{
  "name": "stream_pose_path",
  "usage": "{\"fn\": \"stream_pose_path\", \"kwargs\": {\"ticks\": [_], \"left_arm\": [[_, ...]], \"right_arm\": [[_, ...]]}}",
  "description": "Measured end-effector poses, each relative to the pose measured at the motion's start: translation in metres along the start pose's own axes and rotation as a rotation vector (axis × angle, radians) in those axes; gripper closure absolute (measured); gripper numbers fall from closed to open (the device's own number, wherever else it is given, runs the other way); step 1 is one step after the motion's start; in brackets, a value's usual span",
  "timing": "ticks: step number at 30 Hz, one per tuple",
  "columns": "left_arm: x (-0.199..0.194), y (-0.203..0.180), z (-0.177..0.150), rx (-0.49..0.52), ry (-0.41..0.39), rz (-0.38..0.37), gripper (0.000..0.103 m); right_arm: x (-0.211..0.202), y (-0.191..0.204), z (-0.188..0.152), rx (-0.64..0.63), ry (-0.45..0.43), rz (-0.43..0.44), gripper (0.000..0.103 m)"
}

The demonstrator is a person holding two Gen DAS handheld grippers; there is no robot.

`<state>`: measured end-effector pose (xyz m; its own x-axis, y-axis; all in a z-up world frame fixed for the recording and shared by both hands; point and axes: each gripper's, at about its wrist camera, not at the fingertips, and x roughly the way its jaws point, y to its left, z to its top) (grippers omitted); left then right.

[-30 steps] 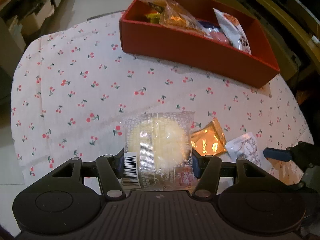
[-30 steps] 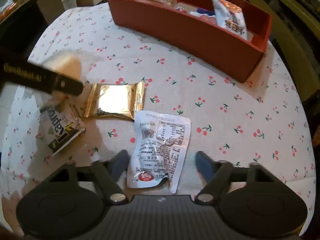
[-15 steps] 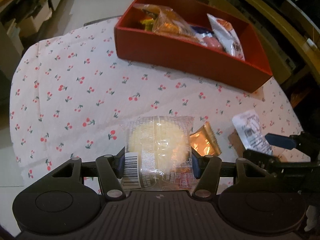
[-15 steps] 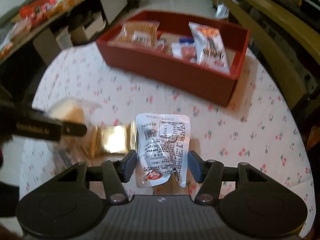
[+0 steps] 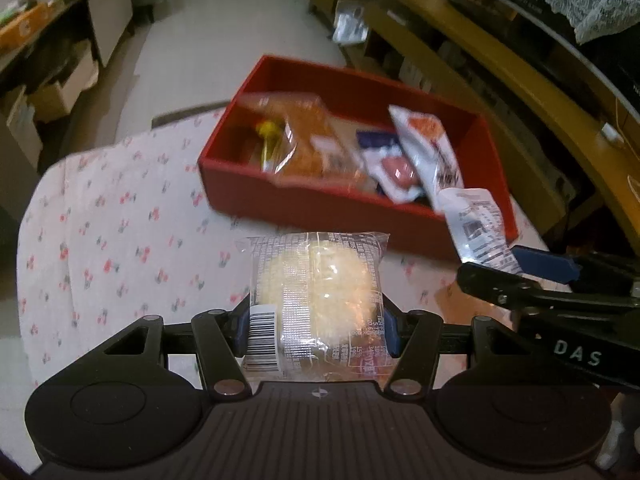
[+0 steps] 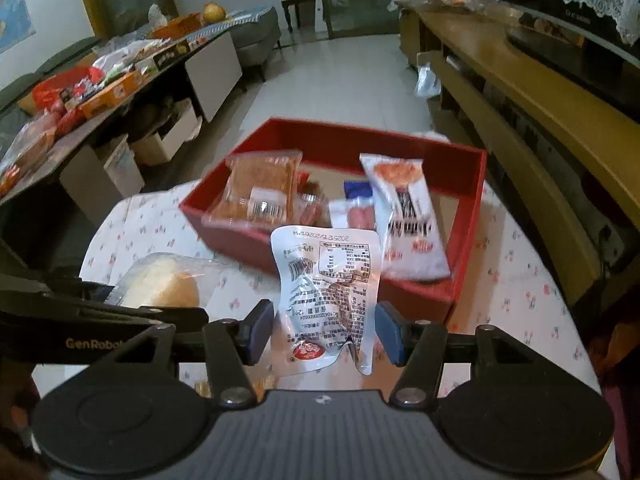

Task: Organize snacks
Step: 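Carry the cream bun and sausage pouch over the red box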

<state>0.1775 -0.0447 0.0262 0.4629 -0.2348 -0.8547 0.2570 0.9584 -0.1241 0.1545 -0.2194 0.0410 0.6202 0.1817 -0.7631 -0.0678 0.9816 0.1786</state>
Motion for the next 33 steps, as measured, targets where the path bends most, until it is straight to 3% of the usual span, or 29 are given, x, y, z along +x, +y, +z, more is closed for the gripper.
{"fn": "stream_pose_path", "kwargs": {"ticks": [14, 33], "left_arm": [[0.013, -0.011, 0.049, -0.022, -0.073, 0.033, 0.038], [0.028, -0.020, 0.073, 0.004, -0.105, 0.079, 0.040]], "right_arm": [[0.013, -0.014, 0.048, 0.033, -0.077, -0.014, 0.025], [0.035, -0.031, 0.071, 0.056, -0.088, -0.044, 0.025]]}}
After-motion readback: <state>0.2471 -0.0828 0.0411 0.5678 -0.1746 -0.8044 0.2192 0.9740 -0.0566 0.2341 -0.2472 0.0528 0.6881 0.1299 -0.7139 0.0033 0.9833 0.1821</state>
